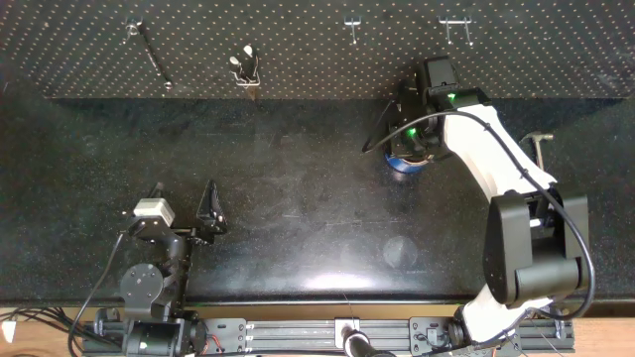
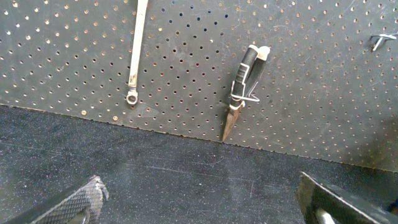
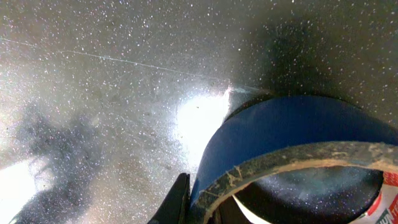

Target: Place Tools Onto Pegboard

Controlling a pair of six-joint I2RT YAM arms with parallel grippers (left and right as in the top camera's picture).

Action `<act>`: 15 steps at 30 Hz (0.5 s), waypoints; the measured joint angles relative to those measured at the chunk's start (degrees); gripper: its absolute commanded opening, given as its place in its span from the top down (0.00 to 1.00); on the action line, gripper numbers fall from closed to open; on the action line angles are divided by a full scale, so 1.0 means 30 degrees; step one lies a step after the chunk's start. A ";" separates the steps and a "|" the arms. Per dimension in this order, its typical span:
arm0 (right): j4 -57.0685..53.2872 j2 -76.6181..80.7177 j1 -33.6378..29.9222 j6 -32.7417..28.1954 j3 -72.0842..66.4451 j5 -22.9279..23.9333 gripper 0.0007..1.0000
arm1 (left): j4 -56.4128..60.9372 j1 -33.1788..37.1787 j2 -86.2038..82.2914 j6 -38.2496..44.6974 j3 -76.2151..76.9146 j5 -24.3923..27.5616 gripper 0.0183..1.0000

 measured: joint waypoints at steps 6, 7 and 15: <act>1.5664 -0.7322 0.0991 0.3271 -0.9413 0.1698 0.93 | 0.0007 0.0000 0.0000 0.0000 0.0007 0.0000 0.01; 1.7537 -0.8306 0.1333 0.4146 -1.0418 0.2535 0.93 | 0.0000 0.0000 0.0015 0.0000 0.0000 0.0000 0.01; 2.4604 -1.1992 0.4867 0.8874 -1.0783 0.5639 0.93 | 0.0000 0.0000 0.0000 0.0000 0.0000 0.0000 0.01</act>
